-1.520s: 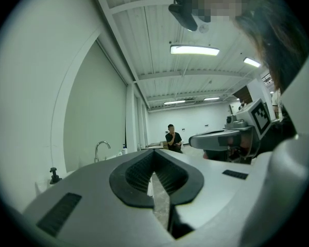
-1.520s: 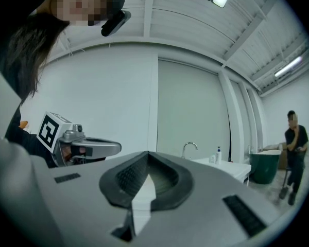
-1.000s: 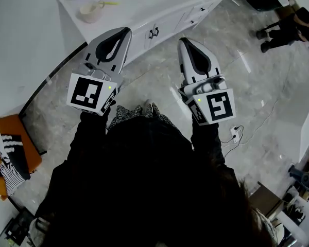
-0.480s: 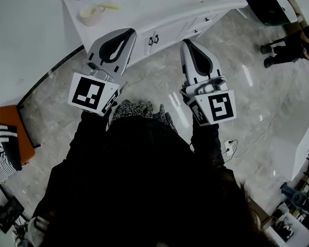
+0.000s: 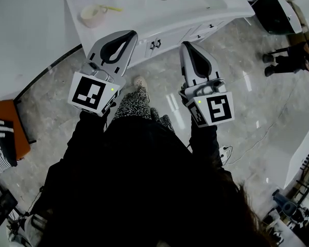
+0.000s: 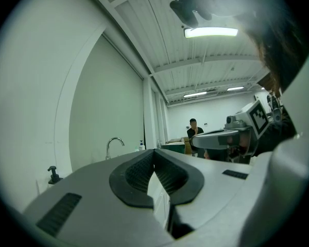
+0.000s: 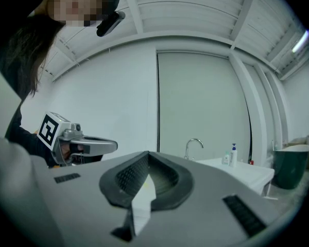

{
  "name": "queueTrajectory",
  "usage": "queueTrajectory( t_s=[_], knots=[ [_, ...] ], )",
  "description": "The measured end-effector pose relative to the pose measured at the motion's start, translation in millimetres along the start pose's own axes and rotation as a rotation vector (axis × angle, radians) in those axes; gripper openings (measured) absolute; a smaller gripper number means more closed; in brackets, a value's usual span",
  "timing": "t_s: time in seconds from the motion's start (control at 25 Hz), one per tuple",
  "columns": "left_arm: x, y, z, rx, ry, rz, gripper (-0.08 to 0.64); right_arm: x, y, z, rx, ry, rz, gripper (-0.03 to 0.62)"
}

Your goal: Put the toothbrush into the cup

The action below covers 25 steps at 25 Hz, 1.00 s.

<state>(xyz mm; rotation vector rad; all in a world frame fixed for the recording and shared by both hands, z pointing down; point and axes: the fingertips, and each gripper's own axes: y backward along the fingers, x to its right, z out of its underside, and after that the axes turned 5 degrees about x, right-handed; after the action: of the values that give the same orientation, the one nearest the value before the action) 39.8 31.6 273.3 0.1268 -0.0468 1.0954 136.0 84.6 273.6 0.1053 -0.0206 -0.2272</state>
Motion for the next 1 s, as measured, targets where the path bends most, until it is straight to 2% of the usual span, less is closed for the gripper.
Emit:
queueTrajectory(
  t_s=[0.16,0.32,0.48,0.6,1.0],
  knots=[
    [-17.7,-23.2,4.9,0.014,0.003,-0.007,0.008,15.5,-24.9,0.9,0.02,0.01,-0.026,0.005],
    [-40.0,-49.3,9.7,0.022,0.003,-0.023,0.008,37.1,-56.4,6.0,0.0,0.017,-0.028,0.005],
    [-67.4,-72.2,12.5,0.015,0.008,-0.053,0.008,54.4,-89.3,11.6,-0.029,0.02,-0.049,0.005],
    [-88.8,-85.8,17.9,-0.007,0.028,-0.077,0.008,66.4,-116.7,11.7,-0.01,0.013,-0.076,0.005],
    [-164.9,-92.3,23.7,-0.024,0.02,-0.226,0.008,67.6,-204.4,16.9,-0.008,-0.009,-0.194,0.005]
  ],
)
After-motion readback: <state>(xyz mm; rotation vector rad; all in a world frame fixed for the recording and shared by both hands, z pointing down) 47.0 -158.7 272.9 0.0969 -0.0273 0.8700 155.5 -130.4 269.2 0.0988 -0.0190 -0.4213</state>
